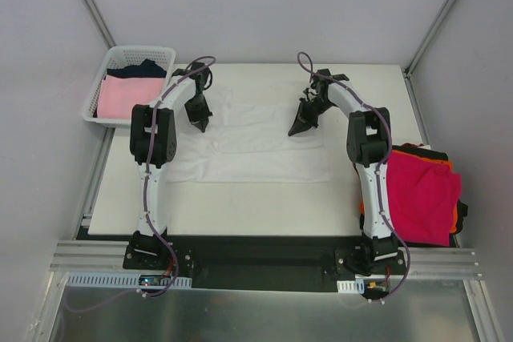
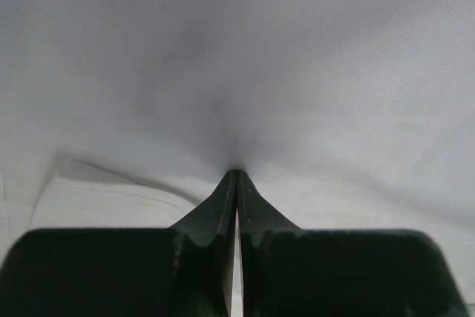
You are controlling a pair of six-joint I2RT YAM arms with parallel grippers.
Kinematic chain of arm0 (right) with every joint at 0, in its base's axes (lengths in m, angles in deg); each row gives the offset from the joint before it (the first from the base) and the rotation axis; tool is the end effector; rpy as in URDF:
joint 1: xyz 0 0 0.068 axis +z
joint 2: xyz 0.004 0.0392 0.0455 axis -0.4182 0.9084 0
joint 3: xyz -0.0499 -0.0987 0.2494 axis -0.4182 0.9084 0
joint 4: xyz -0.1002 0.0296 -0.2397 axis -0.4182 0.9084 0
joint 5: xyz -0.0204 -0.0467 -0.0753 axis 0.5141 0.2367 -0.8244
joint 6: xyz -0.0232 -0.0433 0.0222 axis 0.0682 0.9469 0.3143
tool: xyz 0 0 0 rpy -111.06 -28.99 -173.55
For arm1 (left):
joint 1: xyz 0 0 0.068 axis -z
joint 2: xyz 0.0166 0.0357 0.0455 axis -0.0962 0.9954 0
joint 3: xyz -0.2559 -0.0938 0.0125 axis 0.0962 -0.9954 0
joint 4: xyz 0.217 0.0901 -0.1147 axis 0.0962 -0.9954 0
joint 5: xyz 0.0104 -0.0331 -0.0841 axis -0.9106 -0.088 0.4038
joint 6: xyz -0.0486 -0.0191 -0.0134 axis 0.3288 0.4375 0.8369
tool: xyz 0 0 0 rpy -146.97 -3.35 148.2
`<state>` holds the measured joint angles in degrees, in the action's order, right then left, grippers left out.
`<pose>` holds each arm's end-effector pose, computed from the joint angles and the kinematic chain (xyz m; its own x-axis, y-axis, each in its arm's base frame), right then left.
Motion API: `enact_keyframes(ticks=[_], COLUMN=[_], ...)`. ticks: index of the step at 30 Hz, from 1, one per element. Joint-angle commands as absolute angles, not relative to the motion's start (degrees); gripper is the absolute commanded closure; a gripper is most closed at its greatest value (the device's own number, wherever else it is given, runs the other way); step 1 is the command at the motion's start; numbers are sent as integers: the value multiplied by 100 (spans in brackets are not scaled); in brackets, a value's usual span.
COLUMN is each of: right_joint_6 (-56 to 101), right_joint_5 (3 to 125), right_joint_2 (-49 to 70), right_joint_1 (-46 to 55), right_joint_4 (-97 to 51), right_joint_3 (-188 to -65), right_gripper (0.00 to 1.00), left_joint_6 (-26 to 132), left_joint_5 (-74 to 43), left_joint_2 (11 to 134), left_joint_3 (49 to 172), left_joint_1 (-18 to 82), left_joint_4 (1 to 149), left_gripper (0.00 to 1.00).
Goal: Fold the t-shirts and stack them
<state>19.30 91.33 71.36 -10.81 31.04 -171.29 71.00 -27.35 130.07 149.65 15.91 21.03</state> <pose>0.4826 0.1406 0.1388 -0.9874 -0.0941 -0.1275 -0.1519 0.7920 0.5913 0.4736 -0.0845 0.1696 -0.8992 -0.3361 -0.2803 -0.3235 0.9418 -0.0913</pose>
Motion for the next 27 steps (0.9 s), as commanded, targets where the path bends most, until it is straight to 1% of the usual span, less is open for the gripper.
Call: enact_keyframes(ticks=[1, 8, 16, 27], right_joint_6=[1824, 1816, 1728, 1675], right_joint_5=[9283, 9195, 9072, 8931], right_joint_2=[7118, 6855, 6380, 6037], right_joint_1=[-1171, -1285, -1347, -1356], right_joint_4=[3114, 2966, 2464, 2279], right_joint_3=[-17332, -16937, -15795, -15320], right_gripper=[99, 99, 99, 99], left_joint_6=[7306, 7323, 7332, 7393], left_joint_5=[-2620, -2470, -2443, -2487], left_joint_2=[13123, 13114, 12921, 12772], left_joint_3=[14926, 14873, 14496, 14162], left_joint_1=[1554, 1571, 1703, 1835], left_joint_4=[1896, 1888, 1888, 1888], left_gripper=[100, 100, 100, 100])
